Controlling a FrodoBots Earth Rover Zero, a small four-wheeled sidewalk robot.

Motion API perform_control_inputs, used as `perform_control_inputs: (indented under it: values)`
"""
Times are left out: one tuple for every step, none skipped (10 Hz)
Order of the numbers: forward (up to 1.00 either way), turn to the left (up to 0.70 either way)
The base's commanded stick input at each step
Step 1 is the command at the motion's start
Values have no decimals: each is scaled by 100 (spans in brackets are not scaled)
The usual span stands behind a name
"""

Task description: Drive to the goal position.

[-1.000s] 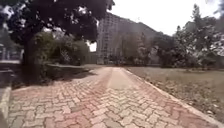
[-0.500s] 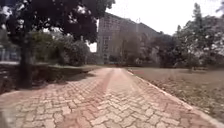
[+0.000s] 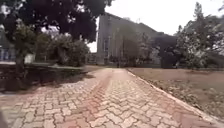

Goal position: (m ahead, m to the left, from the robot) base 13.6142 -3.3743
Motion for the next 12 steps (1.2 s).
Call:
perform_control_inputs:
  values:
    - [70, 0]
    - [70, 0]
    - [70, 0]
    - [70, 0]
    - [70, 0]
    - [70, 0]
    - [70, 0]
    - [70, 0]
    - [70, 0]
    - [70, 0]
    - [70, 0]
    - [70, 0]
